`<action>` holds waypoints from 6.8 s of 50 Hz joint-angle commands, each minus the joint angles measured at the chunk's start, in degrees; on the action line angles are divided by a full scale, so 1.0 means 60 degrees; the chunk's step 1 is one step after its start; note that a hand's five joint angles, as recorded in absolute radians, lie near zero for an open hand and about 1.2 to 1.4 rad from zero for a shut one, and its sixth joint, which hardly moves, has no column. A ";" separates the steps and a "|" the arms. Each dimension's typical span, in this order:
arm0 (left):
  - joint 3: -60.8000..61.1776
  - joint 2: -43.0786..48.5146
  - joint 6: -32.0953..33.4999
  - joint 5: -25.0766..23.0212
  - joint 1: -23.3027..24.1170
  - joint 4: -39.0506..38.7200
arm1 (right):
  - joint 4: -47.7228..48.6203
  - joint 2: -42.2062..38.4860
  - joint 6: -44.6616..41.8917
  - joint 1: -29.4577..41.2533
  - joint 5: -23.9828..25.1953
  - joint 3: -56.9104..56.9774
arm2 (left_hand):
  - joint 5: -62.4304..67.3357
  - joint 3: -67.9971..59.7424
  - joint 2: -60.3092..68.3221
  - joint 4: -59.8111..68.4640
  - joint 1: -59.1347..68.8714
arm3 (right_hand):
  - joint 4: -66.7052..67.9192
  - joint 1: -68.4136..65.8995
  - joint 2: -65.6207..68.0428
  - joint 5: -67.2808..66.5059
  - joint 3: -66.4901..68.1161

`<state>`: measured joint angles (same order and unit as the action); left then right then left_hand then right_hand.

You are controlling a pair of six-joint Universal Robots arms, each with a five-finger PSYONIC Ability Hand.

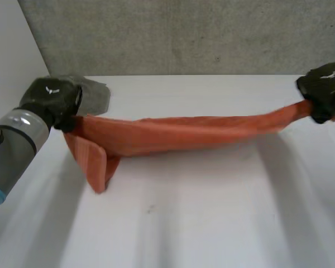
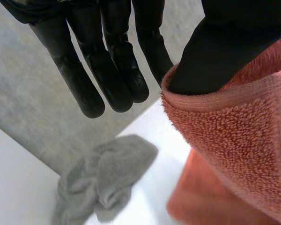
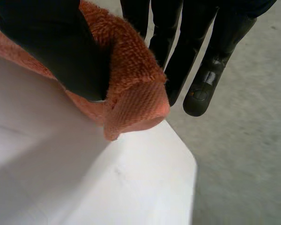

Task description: Fold the laundry.

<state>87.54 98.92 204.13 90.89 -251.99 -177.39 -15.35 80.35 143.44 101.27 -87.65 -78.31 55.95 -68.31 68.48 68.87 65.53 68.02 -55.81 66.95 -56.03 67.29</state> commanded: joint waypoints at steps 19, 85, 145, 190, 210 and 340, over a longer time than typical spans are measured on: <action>-0.2443 0.3508 0.2644 0.0101 0.0119 -0.0257 | -0.1941 -0.3166 -0.1409 -0.0253 -0.0551 0.3305 | 0.2342 -0.1948 0.1919 0.1855 0.2412 | 0.1996 -0.4031 0.2175 -0.2329 0.2119; 0.2622 0.2381 0.1487 -0.0251 -0.1302 -0.2998 | 0.2119 -0.2567 0.1024 -0.1234 0.0664 -0.1700 | -0.4916 0.5310 -0.5338 -0.5402 -0.4846 | 0.1996 -0.4031 0.2175 -0.2329 0.2119; 0.3587 -0.0518 0.3226 -0.1144 -0.2181 -0.0204 | -0.1364 -0.1396 -0.2211 -0.1264 0.0737 -0.1846 | 0.2342 -0.1948 0.1919 0.1855 0.2412 | 0.1996 -0.4031 0.2175 -0.2329 0.2119; -0.3105 0.6613 0.4710 0.0013 -0.0190 -0.3685 | 0.1708 -0.5803 -0.1656 -0.0048 -0.1635 0.2781 | 0.2342 -0.1948 0.1919 0.1855 0.2412 | 0.1996 -0.4031 0.2175 -0.2329 0.2119; -0.1161 0.4376 0.4549 0.0057 0.0382 -0.5108 | 0.1374 -0.2350 -0.0734 0.0011 -0.2107 0.2346 | -0.9325 0.9719 -0.9747 -0.9811 -0.9255 | -0.9670 0.7635 -0.9492 0.9338 -0.9548; 0.1392 0.0859 -0.0519 0.0101 0.0955 -0.3278 | 0.4169 -0.2872 -0.0264 0.4766 0.0253 -0.0590 | -0.9325 0.9719 -0.9747 -0.9811 -0.9255 | 0.1996 -0.4031 0.2175 -0.2329 0.2119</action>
<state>95.87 108.01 203.96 91.43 -243.17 -199.14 9.41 67.90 143.35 115.54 -87.01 -90.44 2.66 -11.87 11.55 11.58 11.28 68.07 -55.28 67.08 -56.65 68.03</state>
